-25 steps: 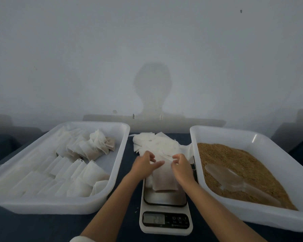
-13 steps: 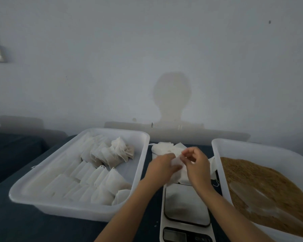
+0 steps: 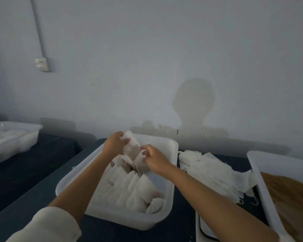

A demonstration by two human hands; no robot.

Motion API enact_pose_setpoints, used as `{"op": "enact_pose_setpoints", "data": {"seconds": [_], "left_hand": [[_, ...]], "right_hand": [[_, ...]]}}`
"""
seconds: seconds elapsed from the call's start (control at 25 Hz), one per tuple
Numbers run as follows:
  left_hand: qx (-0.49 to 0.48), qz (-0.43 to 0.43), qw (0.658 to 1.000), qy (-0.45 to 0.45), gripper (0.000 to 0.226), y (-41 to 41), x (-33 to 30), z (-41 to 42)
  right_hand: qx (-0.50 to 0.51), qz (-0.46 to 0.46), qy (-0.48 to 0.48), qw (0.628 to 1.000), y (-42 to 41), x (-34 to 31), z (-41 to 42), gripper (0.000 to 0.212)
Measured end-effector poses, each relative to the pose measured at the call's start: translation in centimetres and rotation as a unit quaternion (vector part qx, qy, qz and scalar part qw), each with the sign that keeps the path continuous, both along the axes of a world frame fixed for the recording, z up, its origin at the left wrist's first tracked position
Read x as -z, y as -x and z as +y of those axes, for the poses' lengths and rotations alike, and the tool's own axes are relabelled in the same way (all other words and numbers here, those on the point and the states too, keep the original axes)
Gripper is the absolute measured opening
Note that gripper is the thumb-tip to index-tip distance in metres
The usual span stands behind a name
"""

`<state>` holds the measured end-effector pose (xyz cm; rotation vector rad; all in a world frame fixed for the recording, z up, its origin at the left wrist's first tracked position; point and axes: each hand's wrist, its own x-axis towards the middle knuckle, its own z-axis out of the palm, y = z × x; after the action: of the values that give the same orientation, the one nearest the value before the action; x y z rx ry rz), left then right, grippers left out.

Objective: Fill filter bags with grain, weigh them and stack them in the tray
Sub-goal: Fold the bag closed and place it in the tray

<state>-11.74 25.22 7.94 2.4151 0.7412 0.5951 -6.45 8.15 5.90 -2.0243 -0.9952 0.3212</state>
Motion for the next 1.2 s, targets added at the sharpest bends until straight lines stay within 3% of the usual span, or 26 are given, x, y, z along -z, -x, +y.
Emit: {"op": "enact_pose_setpoints", "data": {"seconds": [0.12, 0.2, 0.32, 0.48, 0.64, 0.72, 0.84, 0.96, 1.04, 1.2], "left_hand": [[-0.059, -0.008, 0.996, 0.064, 0.036, 0.7, 3.1, 3.7], [-0.077, 0.014, 0.996, 0.051, 0.034, 1.1, 4.9, 5.2], [-0.068, 0.099, 0.992, -0.027, 0.029, 1.1, 5.7, 6.6], [-0.024, 0.276, 0.953, -0.122, 0.027, 0.8, 5.3, 6.9], [-0.036, 0.365, 0.905, -0.216, 0.036, 0.7, 5.9, 7.3], [-0.05, 0.362, 0.899, -0.239, 0.032, 0.7, 6.5, 7.5], [-0.087, 0.316, 0.912, -0.247, 0.023, 0.9, 6.4, 6.9], [-0.118, 0.255, 0.912, -0.3, 0.026, 0.7, 4.8, 5.7], [-0.111, 0.203, 0.92, -0.316, 0.028, 0.2, 3.5, 4.3], [-0.063, 0.131, 0.939, -0.312, 0.023, -1.5, 1.2, 0.3]], "right_hand": [[-0.013, 0.005, 0.066, 0.998, 0.2, 2.1, 3.3, 0.043], [-0.024, -0.001, 0.099, 0.995, 0.4, 3.4, 4.8, 0.038], [-0.061, 0.007, 0.133, 0.989, 0.3, 4.8, 6.6, 0.022], [-0.088, 0.0, 0.186, 0.979, 0.9, 5.1, 9.1, 0.046], [-0.123, -0.035, 0.243, 0.962, 2.0, 6.2, 11.4, 0.043], [-0.128, -0.022, 0.283, 0.95, 2.3, 6.7, 11.8, 0.041], [-0.141, -0.035, 0.266, 0.953, 2.6, 6.0, 11.2, 0.042], [-0.151, -0.08, 0.191, 0.967, 2.2, 3.5, 8.8, 0.04], [-0.141, -0.054, 0.111, 0.982, 1.6, 1.7, 6.5, 0.028], [0.017, -0.065, -0.036, 0.997, -1.9, -0.7, 0.6, 0.026]]}}
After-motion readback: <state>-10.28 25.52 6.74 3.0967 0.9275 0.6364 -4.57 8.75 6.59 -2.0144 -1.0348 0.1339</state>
